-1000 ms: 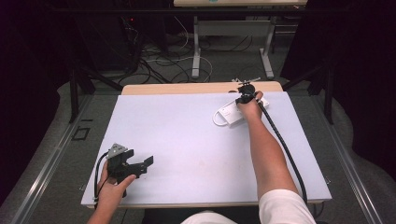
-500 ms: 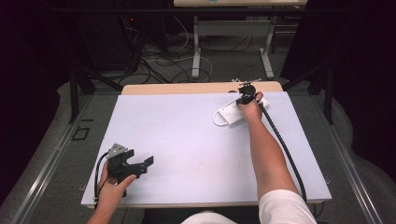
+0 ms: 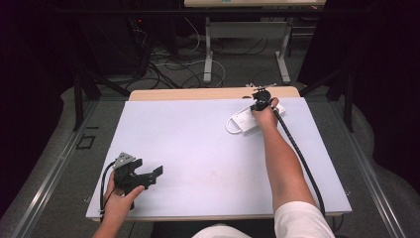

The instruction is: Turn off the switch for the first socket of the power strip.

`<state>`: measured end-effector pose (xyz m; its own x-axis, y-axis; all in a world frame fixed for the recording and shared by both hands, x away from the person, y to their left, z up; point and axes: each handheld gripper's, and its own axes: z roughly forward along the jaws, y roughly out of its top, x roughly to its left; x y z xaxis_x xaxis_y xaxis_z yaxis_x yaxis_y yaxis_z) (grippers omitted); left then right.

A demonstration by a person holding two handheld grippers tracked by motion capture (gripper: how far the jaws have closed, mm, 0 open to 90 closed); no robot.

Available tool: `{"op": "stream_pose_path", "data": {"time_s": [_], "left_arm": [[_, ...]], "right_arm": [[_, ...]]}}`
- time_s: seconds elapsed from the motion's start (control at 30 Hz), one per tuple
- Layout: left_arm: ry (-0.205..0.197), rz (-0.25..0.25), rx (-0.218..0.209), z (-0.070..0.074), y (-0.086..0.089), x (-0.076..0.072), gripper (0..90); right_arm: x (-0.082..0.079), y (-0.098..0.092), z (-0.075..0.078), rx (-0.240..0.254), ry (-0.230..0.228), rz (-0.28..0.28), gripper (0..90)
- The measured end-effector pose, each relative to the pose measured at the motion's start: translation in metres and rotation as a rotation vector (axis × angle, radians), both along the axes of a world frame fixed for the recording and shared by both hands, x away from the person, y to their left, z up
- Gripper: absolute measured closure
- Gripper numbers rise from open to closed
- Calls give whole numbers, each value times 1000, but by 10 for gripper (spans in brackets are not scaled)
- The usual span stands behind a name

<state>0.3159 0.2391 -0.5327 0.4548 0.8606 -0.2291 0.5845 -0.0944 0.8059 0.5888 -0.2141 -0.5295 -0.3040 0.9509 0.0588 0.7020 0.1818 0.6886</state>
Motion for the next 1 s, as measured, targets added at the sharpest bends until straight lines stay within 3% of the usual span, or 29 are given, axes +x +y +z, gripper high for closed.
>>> {"op": "stream_pose_path", "data": {"time_s": [0.2, 0.27, 0.47, 1.0], "left_arm": [[2, -1, -1, 0, 0, 1, 74], [2, -2, 0, 0, 0, 1, 74], [1, 0, 0, -1, 0, 1, 74], [8, 0, 4, 0, -2, 3, 74]], "right_arm": [[0, -2, 2, 18, 22, -10, 887], [0, -4, 3, -3, 23, -6, 882], [0, -8, 9, 3, 11, 2, 864], [-4, -18, 29, -56, 18, 44, 772]]}}
